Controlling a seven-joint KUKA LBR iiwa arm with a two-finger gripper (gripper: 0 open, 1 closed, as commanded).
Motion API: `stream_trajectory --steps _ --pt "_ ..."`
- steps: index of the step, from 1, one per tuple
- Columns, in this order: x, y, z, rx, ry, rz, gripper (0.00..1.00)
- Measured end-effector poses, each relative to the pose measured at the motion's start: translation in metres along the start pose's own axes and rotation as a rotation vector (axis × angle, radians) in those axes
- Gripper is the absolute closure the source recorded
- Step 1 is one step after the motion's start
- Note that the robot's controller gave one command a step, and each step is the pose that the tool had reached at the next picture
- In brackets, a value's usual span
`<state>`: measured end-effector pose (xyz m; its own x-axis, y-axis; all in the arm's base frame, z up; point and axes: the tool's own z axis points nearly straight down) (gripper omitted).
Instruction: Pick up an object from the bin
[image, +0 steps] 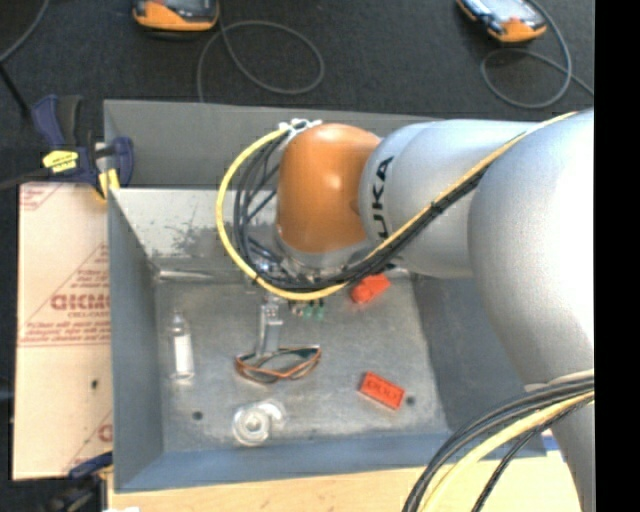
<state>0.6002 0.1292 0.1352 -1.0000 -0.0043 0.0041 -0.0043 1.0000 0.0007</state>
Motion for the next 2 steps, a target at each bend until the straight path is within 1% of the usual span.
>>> stream_trajectory --steps 1,2 --pt "-0.001 -0.001 -0.005 -0.001 -0.007 0.002 0.0" --pt "0.02 -0.007 0.008 0.0 -0.012 -0.145 0.0"
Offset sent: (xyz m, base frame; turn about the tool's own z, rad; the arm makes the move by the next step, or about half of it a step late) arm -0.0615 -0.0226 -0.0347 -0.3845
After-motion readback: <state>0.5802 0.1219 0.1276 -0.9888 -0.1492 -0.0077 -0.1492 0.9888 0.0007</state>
